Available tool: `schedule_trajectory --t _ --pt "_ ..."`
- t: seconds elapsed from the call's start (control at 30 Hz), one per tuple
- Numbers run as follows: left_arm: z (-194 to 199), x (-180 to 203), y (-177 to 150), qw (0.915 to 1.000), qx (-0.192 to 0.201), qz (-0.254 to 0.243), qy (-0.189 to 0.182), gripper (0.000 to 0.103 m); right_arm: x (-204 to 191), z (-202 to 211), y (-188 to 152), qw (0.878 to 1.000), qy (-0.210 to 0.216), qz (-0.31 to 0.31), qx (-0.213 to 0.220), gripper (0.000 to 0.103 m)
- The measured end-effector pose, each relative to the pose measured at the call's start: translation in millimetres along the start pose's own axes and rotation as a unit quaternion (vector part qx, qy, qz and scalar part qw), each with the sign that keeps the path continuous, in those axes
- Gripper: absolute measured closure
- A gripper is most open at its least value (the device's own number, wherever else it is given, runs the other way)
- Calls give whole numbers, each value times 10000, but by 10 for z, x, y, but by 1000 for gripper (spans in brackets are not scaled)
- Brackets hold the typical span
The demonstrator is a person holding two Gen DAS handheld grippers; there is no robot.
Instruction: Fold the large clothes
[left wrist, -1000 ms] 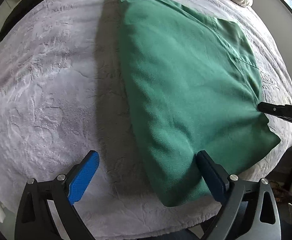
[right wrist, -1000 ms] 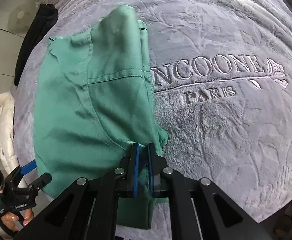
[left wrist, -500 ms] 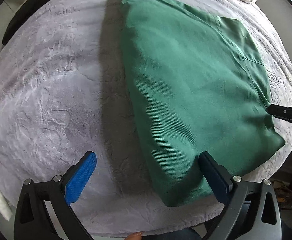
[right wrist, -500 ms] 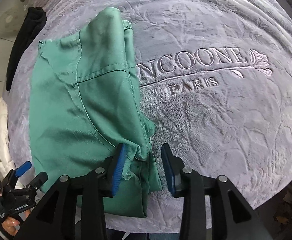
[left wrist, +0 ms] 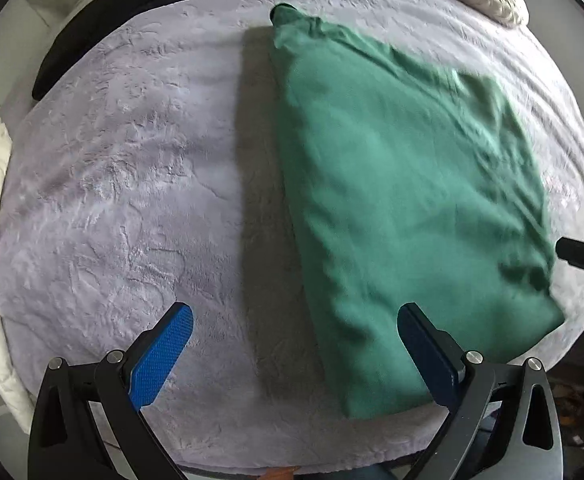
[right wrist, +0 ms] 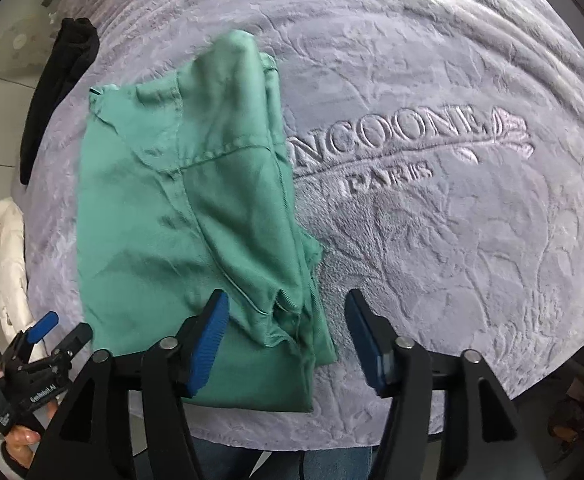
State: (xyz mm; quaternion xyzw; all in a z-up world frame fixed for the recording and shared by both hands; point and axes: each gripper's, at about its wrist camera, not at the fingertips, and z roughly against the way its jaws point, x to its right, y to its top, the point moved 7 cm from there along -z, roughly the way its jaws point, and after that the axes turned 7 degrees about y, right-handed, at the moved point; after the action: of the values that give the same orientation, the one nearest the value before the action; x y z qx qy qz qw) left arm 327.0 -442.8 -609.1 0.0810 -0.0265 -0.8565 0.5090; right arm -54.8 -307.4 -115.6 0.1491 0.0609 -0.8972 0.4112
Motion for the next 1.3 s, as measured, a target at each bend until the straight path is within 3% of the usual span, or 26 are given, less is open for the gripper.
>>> schedule_trajectory --t 0.07,0.63,0.67,0.7,0.93,1.3 --pt "53 -36 75 9999 -40 113 -13 1 -62 48 37 10000 -19 80 44 23" --pt "437 -61 352 9984 299 307 375 1 -638 419 337 9963 -265 682 453 14" --pt "445 -63 358 9983 300 327 366 1 -646 426 338 9961 -296 698 458 3" --pt "448 -63 360 9983 299 343 364 1 -659 423 335 9958 -346 729 439 0" --pt "471 -61 400 9982 255 417 345 1 -720 399 354 9950 -427 792 443 0" --pt "548 -19 455 9977 351 358 450 1 -836 446 365 9892 -894 1028 543 0"
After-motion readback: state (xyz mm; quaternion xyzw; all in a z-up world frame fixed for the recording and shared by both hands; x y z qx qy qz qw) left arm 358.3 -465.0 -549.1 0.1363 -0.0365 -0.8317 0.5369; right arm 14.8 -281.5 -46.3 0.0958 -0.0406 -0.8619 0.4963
